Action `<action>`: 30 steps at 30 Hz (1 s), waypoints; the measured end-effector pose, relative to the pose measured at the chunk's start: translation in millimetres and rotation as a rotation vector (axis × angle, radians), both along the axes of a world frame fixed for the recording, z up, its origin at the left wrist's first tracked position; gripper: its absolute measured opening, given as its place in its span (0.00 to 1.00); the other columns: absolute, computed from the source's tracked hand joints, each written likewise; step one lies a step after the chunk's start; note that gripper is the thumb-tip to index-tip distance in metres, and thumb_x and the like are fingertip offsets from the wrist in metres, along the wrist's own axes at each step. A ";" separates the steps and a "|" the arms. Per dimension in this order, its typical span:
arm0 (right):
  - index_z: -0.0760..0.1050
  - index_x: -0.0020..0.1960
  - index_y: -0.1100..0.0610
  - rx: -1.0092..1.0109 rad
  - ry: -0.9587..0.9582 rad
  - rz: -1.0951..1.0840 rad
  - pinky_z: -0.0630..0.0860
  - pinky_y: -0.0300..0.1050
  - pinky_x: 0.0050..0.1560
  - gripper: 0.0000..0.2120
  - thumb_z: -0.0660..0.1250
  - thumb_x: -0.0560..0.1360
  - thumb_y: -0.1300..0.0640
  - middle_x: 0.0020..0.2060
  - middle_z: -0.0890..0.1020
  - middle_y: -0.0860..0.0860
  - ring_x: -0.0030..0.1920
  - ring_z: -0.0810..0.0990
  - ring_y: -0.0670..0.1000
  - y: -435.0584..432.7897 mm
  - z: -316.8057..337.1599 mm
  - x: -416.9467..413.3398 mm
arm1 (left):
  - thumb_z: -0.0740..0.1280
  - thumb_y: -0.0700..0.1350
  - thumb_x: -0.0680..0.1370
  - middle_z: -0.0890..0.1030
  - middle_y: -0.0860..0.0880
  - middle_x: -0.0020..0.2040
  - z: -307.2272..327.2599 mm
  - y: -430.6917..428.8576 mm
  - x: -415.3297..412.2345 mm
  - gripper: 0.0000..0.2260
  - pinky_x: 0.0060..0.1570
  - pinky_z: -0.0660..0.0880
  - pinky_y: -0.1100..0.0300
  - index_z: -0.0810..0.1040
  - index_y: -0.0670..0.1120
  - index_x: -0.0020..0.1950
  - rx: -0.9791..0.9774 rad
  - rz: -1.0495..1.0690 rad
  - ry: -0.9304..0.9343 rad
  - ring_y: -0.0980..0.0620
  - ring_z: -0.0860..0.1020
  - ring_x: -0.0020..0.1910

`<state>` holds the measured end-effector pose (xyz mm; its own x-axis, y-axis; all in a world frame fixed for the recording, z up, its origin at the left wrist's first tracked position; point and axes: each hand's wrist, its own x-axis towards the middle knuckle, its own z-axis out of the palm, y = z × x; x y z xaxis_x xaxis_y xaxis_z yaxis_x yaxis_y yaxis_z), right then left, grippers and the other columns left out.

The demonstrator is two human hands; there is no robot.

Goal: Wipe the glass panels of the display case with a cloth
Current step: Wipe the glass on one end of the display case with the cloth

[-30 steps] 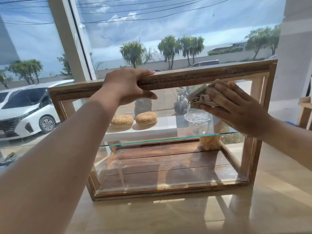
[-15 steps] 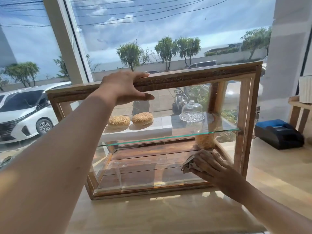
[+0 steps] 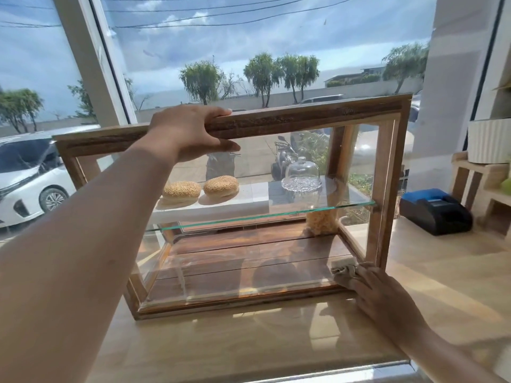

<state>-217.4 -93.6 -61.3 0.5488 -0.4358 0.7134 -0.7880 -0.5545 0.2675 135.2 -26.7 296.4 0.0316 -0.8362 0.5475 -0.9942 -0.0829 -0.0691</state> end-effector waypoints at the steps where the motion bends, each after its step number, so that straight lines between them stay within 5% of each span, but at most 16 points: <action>1: 0.84 0.50 0.57 0.037 -0.051 -0.049 0.83 0.55 0.40 0.13 0.63 0.72 0.58 0.47 0.83 0.57 0.50 0.81 0.59 4.7 0.1 -0.4 | 0.64 0.78 0.62 0.77 0.57 0.64 -1.0 0.2 -0.5 0.36 0.47 0.70 0.56 0.65 0.69 0.69 0.000 0.000 -0.003 0.48 0.75 0.60; 4: 0.82 0.44 0.58 0.156 -0.175 -0.209 0.80 0.54 0.33 0.02 0.72 0.71 0.62 0.41 0.81 0.56 0.41 0.80 0.59 11.4 -1.6 0.4 | 0.63 0.78 0.63 0.77 0.56 0.64 -0.1 0.0 -1.7 0.36 0.46 0.69 0.56 0.65 0.68 0.69 -0.010 -0.004 -0.015 0.48 0.75 0.60; 7: 0.82 0.46 0.57 0.305 -0.226 -0.235 0.80 0.51 0.33 0.11 0.80 0.65 0.59 0.41 0.82 0.53 0.40 0.80 0.56 14.4 1.6 3.3 | 0.63 0.78 0.63 0.77 0.56 0.64 1.3 -0.6 -0.8 0.36 0.46 0.68 0.56 0.64 0.69 0.69 -0.014 0.001 -0.025 0.47 0.75 0.60; 19: 0.82 0.47 0.56 0.409 -0.149 -0.330 0.80 0.51 0.34 0.06 0.77 0.71 0.60 0.44 0.83 0.53 0.42 0.81 0.55 24.4 11.9 1.4 | 0.64 0.77 0.63 0.77 0.55 0.65 -3.7 -1.6 -4.8 0.37 0.48 0.71 0.55 0.65 0.67 0.70 0.036 0.008 -0.007 0.47 0.74 0.61; 24: 0.80 0.52 0.62 0.156 -0.156 -0.285 0.79 0.55 0.35 0.17 0.80 0.65 0.62 0.46 0.81 0.59 0.42 0.79 0.60 6.3 75.8 -8.6 | 0.64 0.77 0.63 0.77 0.54 0.64 -0.2 1.9 -3.1 0.37 0.52 0.73 0.53 0.66 0.67 0.69 0.022 0.010 -0.002 0.47 0.74 0.61; 30: 0.78 0.58 0.63 -0.205 -0.394 -0.145 0.79 0.59 0.43 0.11 0.68 0.78 0.60 0.51 0.79 0.62 0.50 0.76 0.64 -25.0 212.7 1.5 | 0.64 0.77 0.63 0.77 0.54 0.65 1.2 0.0 -1.6 0.37 0.48 0.70 0.55 0.65 0.67 0.69 0.001 0.008 -0.023 0.47 0.74 0.61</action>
<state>-215.9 -118.5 151.3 0.1622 -0.3165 0.9346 -0.9171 -0.3978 0.0244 133.7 -26.7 297.5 0.0259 -0.8365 0.5473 -0.9917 -0.0907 -0.0917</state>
